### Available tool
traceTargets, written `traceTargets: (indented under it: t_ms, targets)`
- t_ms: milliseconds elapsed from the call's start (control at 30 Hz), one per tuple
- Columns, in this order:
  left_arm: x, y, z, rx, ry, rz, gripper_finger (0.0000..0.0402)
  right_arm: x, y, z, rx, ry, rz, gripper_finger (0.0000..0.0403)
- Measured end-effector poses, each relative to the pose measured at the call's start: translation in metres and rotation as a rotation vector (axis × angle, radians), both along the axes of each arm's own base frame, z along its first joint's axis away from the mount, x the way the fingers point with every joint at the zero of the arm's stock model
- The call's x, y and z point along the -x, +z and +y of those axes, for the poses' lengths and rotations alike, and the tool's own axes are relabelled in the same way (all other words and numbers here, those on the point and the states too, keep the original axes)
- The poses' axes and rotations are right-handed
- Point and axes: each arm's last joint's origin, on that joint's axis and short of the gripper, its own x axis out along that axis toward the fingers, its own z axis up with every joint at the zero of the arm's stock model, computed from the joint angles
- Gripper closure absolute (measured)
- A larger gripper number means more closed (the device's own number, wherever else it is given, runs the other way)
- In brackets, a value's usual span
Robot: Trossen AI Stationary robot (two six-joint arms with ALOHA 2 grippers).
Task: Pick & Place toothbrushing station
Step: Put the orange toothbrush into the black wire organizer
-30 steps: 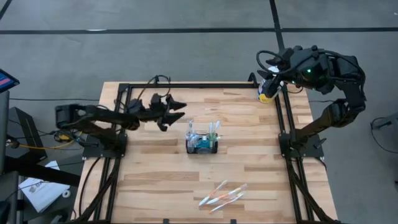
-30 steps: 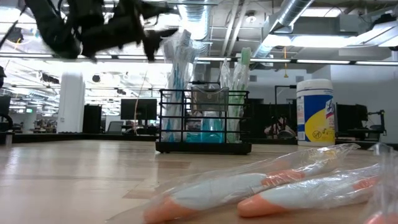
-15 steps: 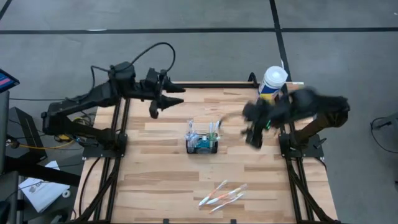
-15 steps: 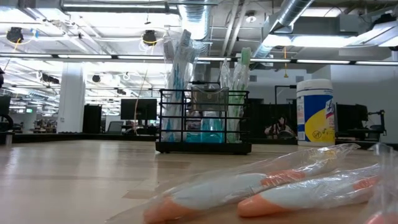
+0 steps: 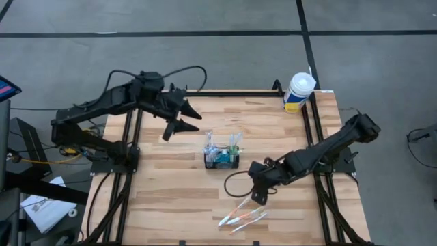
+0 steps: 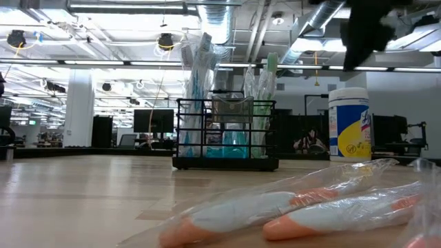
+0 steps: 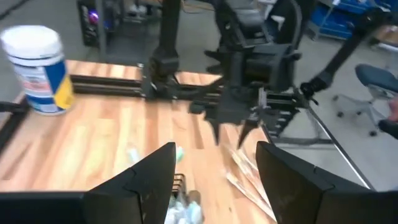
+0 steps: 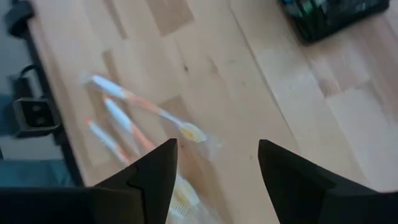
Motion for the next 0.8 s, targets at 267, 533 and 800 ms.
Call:
traceTargets:
  t_ms: [267,533,800]
  targets:
    - [-0.028,-0.019,-0.021,0.023,-0.097,0.083,0.0183,0.012,-0.033,-0.003,-0.016,0.003,0.089,0.0188]
    - [-0.049,-0.037,-0.031,0.027,-0.132,0.153,0.0183,0.027,-0.058,0.018,-0.154,0.072,0.094,0.0188]
    - [-0.052,-0.039,-0.03,0.017,-0.114,0.149,0.0183,0.038,-0.062,0.031,-0.158,0.121,0.106,0.0188]
